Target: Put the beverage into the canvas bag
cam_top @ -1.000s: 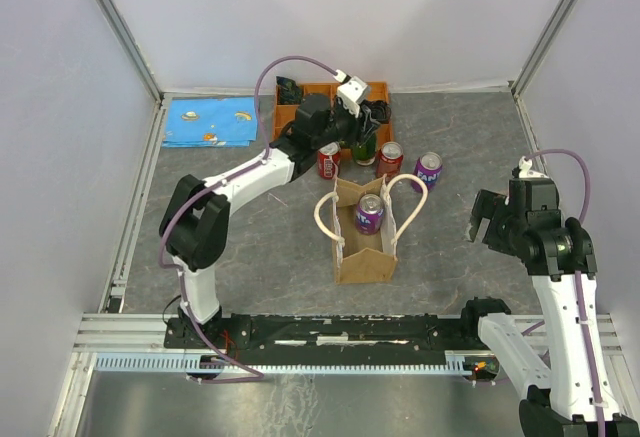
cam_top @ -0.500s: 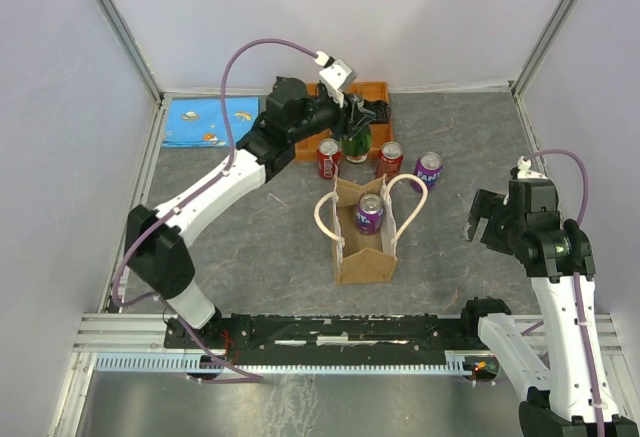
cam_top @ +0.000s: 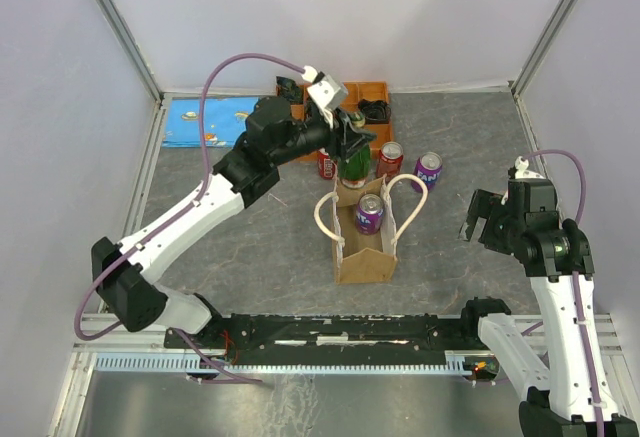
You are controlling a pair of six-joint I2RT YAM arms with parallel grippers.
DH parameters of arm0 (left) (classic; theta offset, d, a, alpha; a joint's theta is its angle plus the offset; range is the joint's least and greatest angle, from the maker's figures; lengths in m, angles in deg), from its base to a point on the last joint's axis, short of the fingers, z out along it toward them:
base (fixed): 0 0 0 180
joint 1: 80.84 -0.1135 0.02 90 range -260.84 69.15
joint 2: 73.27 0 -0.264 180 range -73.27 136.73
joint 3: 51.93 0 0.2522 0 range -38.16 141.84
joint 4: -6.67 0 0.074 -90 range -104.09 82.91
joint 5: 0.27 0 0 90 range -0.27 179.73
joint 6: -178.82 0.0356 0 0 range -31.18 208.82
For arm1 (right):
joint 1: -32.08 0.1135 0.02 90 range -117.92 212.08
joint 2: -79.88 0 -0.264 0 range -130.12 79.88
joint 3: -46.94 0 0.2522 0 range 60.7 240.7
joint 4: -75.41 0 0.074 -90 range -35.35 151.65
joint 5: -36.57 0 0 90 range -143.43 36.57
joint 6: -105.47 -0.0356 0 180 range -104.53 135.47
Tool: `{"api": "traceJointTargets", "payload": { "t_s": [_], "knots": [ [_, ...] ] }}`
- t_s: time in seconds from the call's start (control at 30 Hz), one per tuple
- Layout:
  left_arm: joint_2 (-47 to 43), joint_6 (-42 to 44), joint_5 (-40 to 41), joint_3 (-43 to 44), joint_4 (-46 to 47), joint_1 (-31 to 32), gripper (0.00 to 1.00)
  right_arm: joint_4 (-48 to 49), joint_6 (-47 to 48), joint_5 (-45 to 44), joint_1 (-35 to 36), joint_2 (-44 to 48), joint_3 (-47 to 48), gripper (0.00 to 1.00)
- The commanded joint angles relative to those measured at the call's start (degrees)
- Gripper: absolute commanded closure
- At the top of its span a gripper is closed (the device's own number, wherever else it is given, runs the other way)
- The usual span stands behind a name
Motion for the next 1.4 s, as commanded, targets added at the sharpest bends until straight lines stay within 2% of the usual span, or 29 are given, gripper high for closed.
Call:
{"api": "traceJointTargets", "payload": {
  "t_s": [0.0, 0.2, 0.6, 1.07, 1.37],
  "knots": [
    [-4.3, -3.3, -0.2, -1.9, 9.5, 3.1, 0.97, 1.9, 0.5, 0.6, -0.2, 0.8, 0.2, 0.01],
    [-4.7, -4.2, 1.1, -6.7, 12.1, 5.4, 0.97, 0.7, 0.8, 0.4, -0.2, 2.1, 0.1, 0.01],
    [-6.6, -3.6, 1.7, -15.0, 14.4, 5.5, 0.97, -1.3, 0.7, -0.6, -0.2, 3.4, 0.0, 0.01],
    [-11.2, 5.5, 2.5, -21.3, 11.2, 5.5, 0.97, -0.4, 0.2, -0.4, -0.3, 2.9, -0.3, 0.01],
    [-8.5, 9.0, 5.4, -24.1, 14.3, 5.4, 0.97, 0.0, -0.2, 0.1, -0.2, 2.4, -0.6, 0.01]
  ]
}}
